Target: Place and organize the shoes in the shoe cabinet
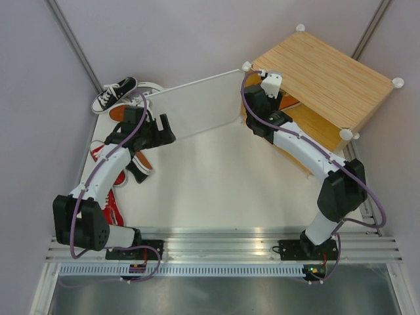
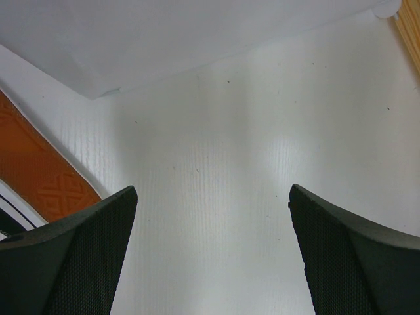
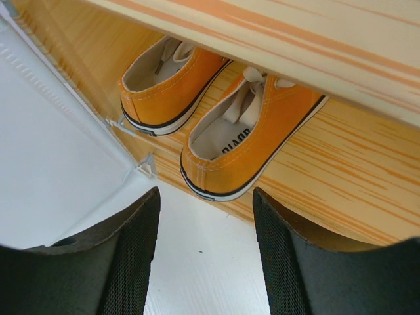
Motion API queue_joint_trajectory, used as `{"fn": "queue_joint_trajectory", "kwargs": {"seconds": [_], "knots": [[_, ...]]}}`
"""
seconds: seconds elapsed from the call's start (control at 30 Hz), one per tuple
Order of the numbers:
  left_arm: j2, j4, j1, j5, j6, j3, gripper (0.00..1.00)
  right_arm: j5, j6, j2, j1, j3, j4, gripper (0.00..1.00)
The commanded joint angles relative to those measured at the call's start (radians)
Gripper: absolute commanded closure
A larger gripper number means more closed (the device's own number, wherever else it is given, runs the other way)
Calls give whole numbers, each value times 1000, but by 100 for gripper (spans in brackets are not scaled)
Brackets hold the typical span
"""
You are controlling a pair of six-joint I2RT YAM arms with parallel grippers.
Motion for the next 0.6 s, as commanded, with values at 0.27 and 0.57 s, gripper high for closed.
{"fn": "queue_joint_trajectory", "kwargs": {"seconds": [0.27,0.57], "knots": [[-36,6,5,10,-26,3,1,116,183,130,-42,124,-25,37],[-37,9,5,16,-31,3,1,139,193,187,-68,159,-39,42]]}}
